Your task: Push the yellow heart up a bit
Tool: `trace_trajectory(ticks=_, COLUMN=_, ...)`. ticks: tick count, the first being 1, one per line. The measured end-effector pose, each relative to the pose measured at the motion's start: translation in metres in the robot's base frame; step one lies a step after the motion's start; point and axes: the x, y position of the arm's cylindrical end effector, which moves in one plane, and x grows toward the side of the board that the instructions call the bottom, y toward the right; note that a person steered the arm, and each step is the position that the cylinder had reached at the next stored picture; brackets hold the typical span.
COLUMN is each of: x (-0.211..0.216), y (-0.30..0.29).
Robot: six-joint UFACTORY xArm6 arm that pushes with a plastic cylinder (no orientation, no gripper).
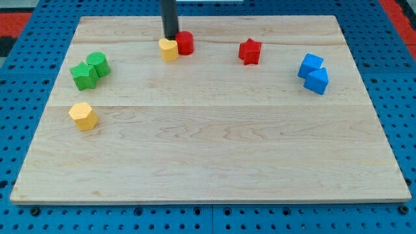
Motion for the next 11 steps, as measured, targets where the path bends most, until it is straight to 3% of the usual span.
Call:
trace_trajectory(ticks=2, x=0.055, y=0.046)
trace_trajectory(ticks=4, x=0.071, y=-0.049)
trace_trajectory(ticks=5, x=0.055, y=-0.059)
trace_trajectory(ticks=7, x=0.050, y=0.025)
trace_trajectory(ticks=9, x=0.035, y=0.025)
trace_trajectory(ticks=11, x=-0.006, y=0.025)
